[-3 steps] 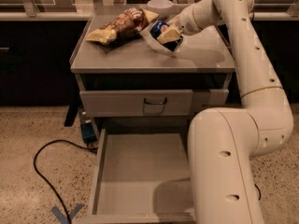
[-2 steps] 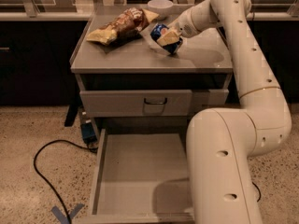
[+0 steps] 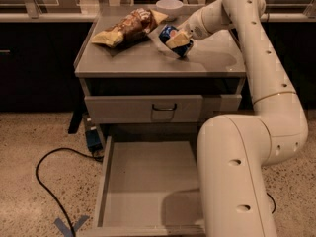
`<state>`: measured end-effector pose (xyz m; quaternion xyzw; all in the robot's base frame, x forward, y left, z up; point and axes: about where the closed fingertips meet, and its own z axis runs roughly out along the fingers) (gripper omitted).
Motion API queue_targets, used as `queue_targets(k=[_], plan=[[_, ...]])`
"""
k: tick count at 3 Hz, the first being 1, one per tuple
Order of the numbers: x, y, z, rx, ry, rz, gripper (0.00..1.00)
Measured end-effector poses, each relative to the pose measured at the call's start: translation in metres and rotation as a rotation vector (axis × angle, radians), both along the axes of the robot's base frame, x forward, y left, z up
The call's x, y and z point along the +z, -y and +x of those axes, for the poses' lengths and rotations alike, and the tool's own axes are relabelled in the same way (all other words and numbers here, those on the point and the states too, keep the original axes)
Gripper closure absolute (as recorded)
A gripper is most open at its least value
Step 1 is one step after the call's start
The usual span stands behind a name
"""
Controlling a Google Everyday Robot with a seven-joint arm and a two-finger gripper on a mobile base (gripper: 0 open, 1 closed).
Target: Pick pepsi can from middle drawer and place on counter
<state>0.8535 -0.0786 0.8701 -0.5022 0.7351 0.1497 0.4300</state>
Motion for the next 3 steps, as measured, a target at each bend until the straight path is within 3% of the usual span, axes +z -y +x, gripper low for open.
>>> queue_targets(k=[3], plan=[[-0.0001,-0.0001,0.0000,0.000,0.000,0.000,0.13]])
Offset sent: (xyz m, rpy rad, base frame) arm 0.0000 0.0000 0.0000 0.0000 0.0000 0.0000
